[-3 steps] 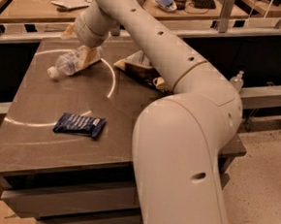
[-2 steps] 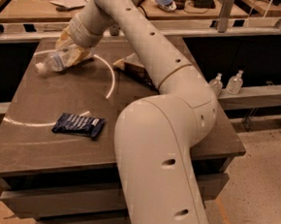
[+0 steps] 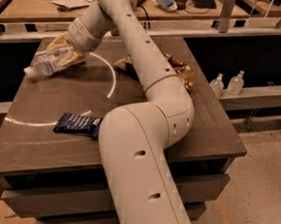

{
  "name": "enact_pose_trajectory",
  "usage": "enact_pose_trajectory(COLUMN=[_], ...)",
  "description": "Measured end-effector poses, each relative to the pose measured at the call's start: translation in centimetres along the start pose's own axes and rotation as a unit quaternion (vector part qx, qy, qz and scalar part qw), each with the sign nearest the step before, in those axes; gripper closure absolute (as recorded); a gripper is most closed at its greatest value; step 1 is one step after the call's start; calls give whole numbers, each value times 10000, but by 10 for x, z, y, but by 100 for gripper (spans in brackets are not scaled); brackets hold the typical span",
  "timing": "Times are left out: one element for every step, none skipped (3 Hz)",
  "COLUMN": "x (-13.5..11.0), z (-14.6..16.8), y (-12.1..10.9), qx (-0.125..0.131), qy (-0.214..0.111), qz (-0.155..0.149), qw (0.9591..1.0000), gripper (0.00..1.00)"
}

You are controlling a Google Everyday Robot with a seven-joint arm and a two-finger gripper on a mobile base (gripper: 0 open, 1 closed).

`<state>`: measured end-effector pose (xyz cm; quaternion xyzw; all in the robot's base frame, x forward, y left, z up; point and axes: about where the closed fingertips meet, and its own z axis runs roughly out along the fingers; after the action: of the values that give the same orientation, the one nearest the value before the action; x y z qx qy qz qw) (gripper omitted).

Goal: Move blue plastic bottle near rxbar blueberry

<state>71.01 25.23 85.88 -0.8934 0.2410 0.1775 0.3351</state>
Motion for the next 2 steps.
enact_pose_trajectory(x=[-10, -30], z=[-29, -69], y=[-4, -8], qx=[-35, -46], qy=[318, 730], qz=[136, 202], qw=[9994, 9971], gripper=[100, 100])
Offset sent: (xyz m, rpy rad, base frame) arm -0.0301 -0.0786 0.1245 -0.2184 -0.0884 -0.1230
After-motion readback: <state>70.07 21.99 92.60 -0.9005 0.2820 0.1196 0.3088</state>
